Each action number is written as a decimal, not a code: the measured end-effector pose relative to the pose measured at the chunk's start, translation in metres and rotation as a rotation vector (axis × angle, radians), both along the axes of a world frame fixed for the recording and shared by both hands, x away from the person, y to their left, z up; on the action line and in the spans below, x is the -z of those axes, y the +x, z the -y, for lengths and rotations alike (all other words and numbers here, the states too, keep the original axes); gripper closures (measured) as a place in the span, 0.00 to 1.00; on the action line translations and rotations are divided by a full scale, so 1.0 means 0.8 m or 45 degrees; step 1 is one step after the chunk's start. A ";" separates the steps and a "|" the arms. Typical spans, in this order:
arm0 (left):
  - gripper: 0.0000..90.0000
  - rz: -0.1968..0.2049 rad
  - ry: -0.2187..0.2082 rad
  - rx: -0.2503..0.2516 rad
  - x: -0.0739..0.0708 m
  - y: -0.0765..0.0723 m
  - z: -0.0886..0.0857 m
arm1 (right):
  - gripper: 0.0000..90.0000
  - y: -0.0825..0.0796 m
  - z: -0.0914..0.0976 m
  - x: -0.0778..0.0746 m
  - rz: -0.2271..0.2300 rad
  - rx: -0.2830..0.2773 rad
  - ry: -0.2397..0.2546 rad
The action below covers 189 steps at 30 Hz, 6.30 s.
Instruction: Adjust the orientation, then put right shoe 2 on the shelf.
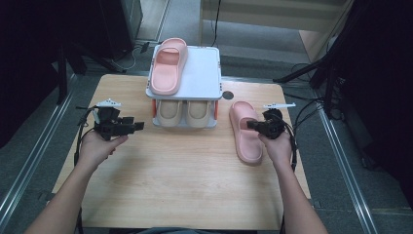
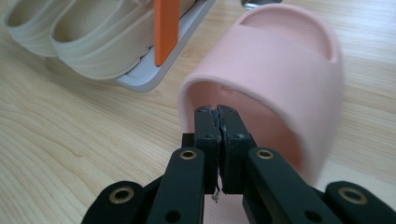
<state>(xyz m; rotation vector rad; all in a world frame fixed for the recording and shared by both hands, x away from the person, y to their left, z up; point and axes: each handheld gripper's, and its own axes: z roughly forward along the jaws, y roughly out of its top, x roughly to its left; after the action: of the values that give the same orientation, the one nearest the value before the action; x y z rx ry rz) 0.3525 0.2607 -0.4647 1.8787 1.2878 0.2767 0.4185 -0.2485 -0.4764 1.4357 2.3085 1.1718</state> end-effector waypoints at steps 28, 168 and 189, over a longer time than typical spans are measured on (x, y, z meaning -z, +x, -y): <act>0.48 -0.009 -0.004 -0.027 0.002 -0.012 -0.010 | 0.66 0.015 0.053 0.016 0.021 0.135 0.023; 0.48 -0.020 -0.018 0.053 0.005 -0.013 -0.001 | 0.85 0.186 -0.208 -0.189 0.050 0.364 -0.332; 0.48 -0.019 0.003 0.048 0.005 -0.014 0.004 | 0.99 0.127 -0.143 -0.202 0.147 0.154 -0.126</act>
<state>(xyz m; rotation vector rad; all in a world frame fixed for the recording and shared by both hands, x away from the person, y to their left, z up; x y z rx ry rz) 0.3413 0.2574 -0.4686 1.9081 1.2612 0.2453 0.5203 -0.1339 -0.3148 1.4125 2.1389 1.0620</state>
